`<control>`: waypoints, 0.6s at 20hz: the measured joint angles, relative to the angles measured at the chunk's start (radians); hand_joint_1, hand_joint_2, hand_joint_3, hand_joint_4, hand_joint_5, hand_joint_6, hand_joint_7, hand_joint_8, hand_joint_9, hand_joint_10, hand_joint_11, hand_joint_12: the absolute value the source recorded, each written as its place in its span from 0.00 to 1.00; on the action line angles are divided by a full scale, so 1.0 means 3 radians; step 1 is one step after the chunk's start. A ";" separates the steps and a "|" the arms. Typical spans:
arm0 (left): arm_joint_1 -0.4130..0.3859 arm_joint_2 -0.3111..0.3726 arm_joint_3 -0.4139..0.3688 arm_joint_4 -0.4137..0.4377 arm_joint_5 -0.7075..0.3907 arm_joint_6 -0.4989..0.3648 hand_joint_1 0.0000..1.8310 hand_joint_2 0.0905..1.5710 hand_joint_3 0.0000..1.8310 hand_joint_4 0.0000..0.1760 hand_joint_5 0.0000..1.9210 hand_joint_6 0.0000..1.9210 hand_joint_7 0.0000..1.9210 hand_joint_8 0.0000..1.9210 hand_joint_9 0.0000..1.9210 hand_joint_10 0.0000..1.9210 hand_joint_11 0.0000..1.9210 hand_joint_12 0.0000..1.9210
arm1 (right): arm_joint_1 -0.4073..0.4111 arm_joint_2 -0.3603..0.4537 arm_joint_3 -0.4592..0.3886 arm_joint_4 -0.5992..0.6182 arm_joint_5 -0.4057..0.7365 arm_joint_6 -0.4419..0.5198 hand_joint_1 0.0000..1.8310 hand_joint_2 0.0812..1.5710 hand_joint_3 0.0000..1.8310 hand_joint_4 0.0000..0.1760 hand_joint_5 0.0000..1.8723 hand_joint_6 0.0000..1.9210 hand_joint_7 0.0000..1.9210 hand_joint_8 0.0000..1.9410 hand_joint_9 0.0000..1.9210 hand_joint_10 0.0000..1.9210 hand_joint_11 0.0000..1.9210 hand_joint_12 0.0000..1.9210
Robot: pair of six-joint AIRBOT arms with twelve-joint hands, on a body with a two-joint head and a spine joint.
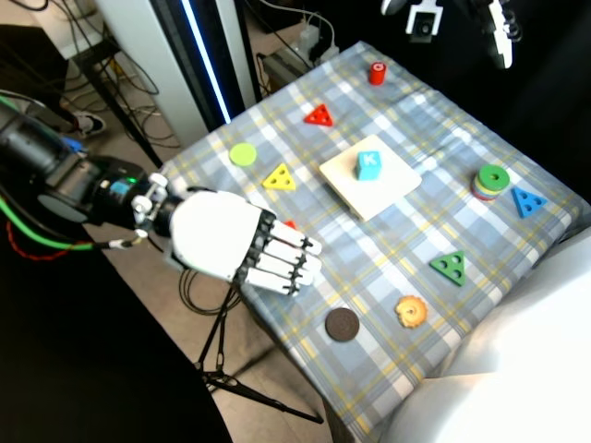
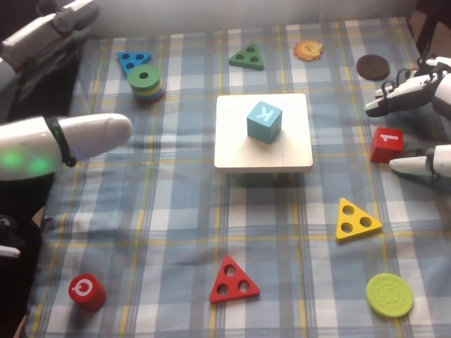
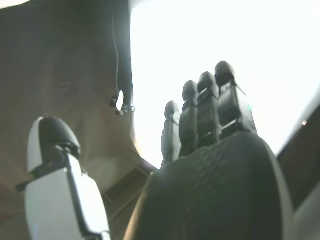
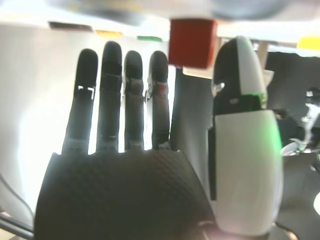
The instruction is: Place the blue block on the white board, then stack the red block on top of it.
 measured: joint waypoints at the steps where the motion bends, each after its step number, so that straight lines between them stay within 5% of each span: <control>1: 0.0009 0.0006 -0.0004 -0.0005 -0.0034 -0.0001 0.44 0.51 0.00 0.91 0.11 0.00 0.10 0.00 0.07 0.00 0.00 0.14 | 0.0013 -0.0023 0.0020 0.0003 -0.0005 0.0000 0.48 0.63 0.00 0.00 0.41 0.01 0.34 0.00 0.33 0.00 0.10 0.50; 2: 0.0015 0.0006 -0.0004 -0.0011 -0.0052 -0.0001 0.44 0.52 0.00 0.97 0.10 0.00 0.09 0.00 0.06 0.00 0.00 0.12 | 0.0023 -0.0033 0.0019 0.0005 -0.0010 0.0000 0.48 0.63 0.00 0.00 0.42 0.00 0.35 0.00 0.33 0.00 0.11 0.49; 6: 0.0089 0.0006 -0.0028 -0.0089 -0.0128 -0.0003 0.44 0.52 0.00 0.85 0.11 0.00 0.10 0.00 0.07 0.00 0.00 0.14 | 0.0033 -0.0055 0.0019 0.0001 -0.0025 0.0000 0.50 0.63 0.00 0.00 0.42 0.00 0.35 0.00 0.34 0.00 0.11 0.49; 12: 0.0089 0.0006 -0.0028 -0.0102 -0.0132 -0.0003 0.45 0.53 0.00 0.90 0.11 0.00 0.10 0.00 0.07 0.00 0.00 0.14 | 0.0033 -0.0056 0.0019 -0.0004 -0.0025 0.0000 0.53 0.63 0.00 0.00 0.48 0.01 0.38 0.01 0.36 0.01 0.13 0.47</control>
